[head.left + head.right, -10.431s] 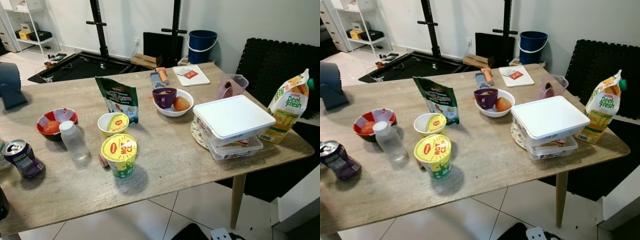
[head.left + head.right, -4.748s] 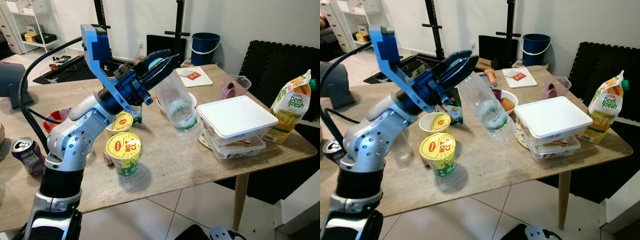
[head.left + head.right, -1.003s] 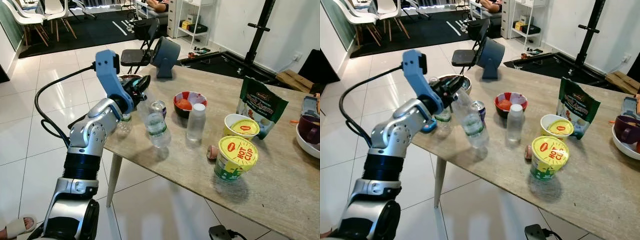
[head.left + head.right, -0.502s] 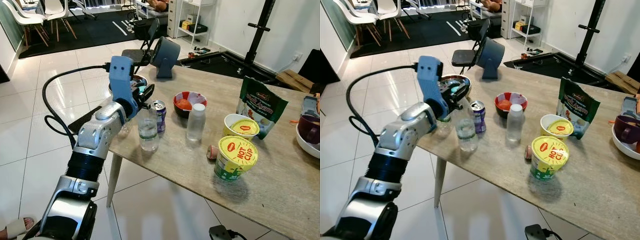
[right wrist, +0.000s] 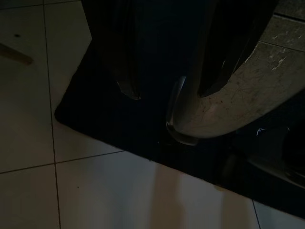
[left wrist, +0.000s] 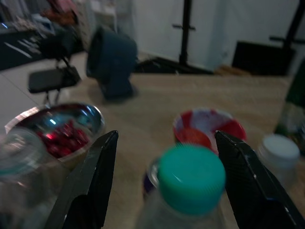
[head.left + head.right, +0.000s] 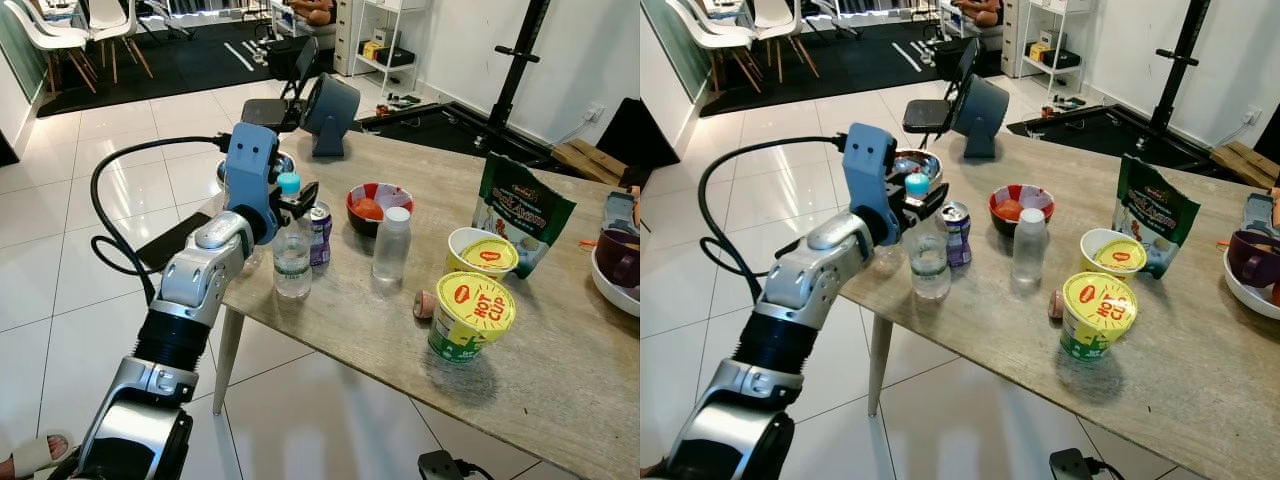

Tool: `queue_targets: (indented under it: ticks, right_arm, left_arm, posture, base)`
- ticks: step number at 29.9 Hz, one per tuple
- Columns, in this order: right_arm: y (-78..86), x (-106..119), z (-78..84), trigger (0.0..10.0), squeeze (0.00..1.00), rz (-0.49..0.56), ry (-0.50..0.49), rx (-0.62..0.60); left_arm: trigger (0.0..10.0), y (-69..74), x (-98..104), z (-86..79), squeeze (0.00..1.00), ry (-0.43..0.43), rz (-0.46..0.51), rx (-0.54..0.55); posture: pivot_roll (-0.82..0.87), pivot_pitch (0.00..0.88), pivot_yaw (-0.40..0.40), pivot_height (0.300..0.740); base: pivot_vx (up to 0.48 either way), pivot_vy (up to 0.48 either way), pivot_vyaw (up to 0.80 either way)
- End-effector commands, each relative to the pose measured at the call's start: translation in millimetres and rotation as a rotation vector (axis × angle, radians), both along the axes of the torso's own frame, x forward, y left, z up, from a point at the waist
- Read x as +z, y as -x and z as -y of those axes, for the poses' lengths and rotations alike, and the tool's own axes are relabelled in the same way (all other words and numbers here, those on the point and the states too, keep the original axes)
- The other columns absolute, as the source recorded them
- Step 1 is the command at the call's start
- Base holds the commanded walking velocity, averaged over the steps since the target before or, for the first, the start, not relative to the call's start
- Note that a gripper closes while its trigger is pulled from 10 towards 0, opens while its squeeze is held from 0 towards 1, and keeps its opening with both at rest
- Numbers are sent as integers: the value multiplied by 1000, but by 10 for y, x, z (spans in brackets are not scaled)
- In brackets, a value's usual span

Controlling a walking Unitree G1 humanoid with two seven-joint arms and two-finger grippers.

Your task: Restocking fridge

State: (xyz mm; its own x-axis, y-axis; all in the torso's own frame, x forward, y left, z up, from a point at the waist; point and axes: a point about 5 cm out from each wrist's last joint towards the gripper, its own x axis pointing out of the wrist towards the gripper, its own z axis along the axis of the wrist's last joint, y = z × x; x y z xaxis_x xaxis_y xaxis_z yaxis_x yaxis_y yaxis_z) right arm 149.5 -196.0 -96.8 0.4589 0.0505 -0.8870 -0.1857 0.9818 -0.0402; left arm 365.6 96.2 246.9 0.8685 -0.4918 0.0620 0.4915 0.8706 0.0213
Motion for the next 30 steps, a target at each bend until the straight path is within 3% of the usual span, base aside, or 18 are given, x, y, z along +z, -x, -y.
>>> queue_targets:
  ticks: [1,5,11,13,17,22,24,26,30]
  right_arm:
    - [110,-45,-17,10000,0,-42,-9,-4]
    - [109,-46,-28,10000,0,-42,-11,-3]
    - [110,-47,-29,10000,0,-44,-12,-2]
    - [110,-46,-28,10000,0,-44,-12,-2]
    - [107,-45,-21,10000,0,-43,-11,-5]
    - [105,-44,-19,10000,0,-43,-11,-4]
    - [107,-44,-20,10000,0,-44,-11,-3]
    - [107,-45,-21,10000,0,-44,-11,-3]
    - [107,-45,-23,10000,0,-44,-11,-1]
  left_arm:
    - [10000,18,161,-29,0,12,85,25]
    - [10000,36,358,-105,0,14,176,72]
    - [10000,58,426,-112,0,18,207,67]
    - [10000,102,472,-60,0,38,232,21]
    - [10000,280,462,208,0,106,218,-177]
    - [10000,428,409,378,0,118,216,-311]
    - [10000,599,315,547,0,96,201,-450]
    - [10000,618,303,565,0,92,199,-465]
    - [10000,649,173,615,0,-11,178,-502]
  posture:
    - [1,52,41,740]
    - [5,55,38,740]
    - [6,55,38,740]
    - [5,54,37,740]
    - [4,54,37,740]
    - [6,55,34,740]
    - [7,54,35,740]
    - [7,54,35,740]
    - [9,54,32,740]
  base:
    - [0,0,0]
    - [0,0,0]
    - [0,0,0]
    - [0,0,0]
    - [0,0,0]
    - [0,0,0]
    - [0,0,0]
    - [0,0,0]
    - [0,0,0]
